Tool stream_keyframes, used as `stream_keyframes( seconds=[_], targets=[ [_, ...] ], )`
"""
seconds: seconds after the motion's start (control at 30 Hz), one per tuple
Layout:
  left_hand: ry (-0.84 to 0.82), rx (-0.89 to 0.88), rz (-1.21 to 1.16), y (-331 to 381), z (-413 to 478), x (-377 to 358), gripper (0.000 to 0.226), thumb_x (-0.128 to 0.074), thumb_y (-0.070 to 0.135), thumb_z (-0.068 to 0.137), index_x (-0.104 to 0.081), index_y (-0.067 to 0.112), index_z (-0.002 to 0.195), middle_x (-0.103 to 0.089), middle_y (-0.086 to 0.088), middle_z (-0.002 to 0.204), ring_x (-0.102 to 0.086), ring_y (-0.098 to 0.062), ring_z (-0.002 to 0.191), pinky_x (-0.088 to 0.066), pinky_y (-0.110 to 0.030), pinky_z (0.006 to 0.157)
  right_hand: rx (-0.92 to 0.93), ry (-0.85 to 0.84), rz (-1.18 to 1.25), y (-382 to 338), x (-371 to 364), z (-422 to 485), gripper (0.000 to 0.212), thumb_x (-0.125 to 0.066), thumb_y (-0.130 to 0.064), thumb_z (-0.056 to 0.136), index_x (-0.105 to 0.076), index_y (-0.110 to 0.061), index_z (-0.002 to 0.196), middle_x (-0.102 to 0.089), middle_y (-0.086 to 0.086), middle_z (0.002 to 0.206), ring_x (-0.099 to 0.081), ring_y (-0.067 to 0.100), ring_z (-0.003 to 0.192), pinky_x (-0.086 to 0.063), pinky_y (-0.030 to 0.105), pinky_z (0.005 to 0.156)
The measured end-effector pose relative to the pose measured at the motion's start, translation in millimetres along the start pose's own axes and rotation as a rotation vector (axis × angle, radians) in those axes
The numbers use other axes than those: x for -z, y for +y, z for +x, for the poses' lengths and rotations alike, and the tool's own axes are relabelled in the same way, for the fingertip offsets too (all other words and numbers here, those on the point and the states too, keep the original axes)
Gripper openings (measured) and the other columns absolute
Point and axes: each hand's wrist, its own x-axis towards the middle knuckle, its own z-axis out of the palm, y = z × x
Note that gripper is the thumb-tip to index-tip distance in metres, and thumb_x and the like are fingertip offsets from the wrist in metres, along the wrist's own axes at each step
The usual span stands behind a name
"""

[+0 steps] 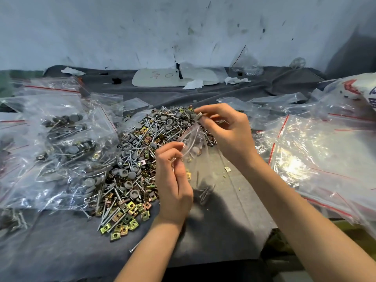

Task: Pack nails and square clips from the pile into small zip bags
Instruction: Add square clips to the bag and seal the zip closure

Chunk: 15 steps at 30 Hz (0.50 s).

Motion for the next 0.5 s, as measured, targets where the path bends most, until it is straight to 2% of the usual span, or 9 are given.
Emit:
stream_keyframes(
  seconds=[0.07,0.13,0.2,0.3,0.37,0.5],
  targets=[
    [-0.005,0.004,0.014,-1,0,0,0.02,-0.034,0.01,0.092,-0.045,0.022,0.103,-0.049,0.003,0.117,-0.054,-0.032,0.107,-0.046,-0.045,0.09,0.115,-0.114,-0.098,-13,3,-4,0.015,-0.069,-0.008,0.085,-0.073,-0.011,0.1,-0.065,0.001,0.094,-0.06,0.008,0.083,-0.045,0.014,0.072],
    [-0.008,0.01,0.043,-3,-1,0,0.016,-0.035,0.012,0.092,-0.046,0.018,0.102,-0.049,0.004,0.117,-0.055,-0.03,0.107,-0.046,-0.04,0.089,0.172,-0.192,-0.23,-17,2,-6,0.016,-0.071,-0.008,0.084,-0.074,-0.01,0.099,-0.063,0.004,0.095,-0.059,0.015,0.088,-0.045,0.021,0.077],
    [-0.01,0.016,0.063,-3,-1,0,0.015,-0.036,0.013,0.092,-0.047,0.018,0.101,-0.049,0.006,0.117,-0.055,-0.027,0.106,-0.044,-0.033,0.088,0.161,-0.23,-0.275,-17,2,-7,0.016,-0.071,-0.009,0.084,-0.074,-0.01,0.1,-0.063,0.005,0.098,-0.059,0.02,0.094,-0.046,0.027,0.082],
    [-0.016,0.026,0.07,-3,-2,1,0.015,-0.037,0.011,0.09,-0.047,0.017,0.099,-0.05,0.002,0.114,-0.054,-0.022,0.106,-0.043,-0.03,0.088,0.116,-0.215,-0.204,-17,6,-4,0.016,-0.069,-0.01,0.086,-0.074,-0.009,0.101,-0.064,0.005,0.101,-0.06,0.018,0.097,-0.05,0.033,0.085],
    [-0.017,0.024,0.07,-2,-1,1,0.015,-0.036,0.01,0.09,-0.046,0.016,0.099,-0.051,-0.003,0.113,-0.053,-0.021,0.106,-0.042,-0.029,0.088,0.129,-0.173,-0.189,-15,7,-2,0.014,-0.068,-0.01,0.087,-0.074,-0.009,0.099,-0.065,0.005,0.1,-0.061,0.016,0.095,-0.051,0.031,0.084],
    [-0.011,0.024,0.043,0,-1,1,0.015,-0.036,0.009,0.089,-0.047,0.015,0.098,-0.052,-0.005,0.111,-0.053,-0.022,0.105,-0.044,-0.032,0.088,0.04,-0.039,-0.113,-1,7,3,0.009,-0.066,-0.014,0.088,-0.073,-0.015,0.093,-0.066,-0.001,0.092,-0.061,0.003,0.081,-0.044,0.012,0.068]
  ],
)
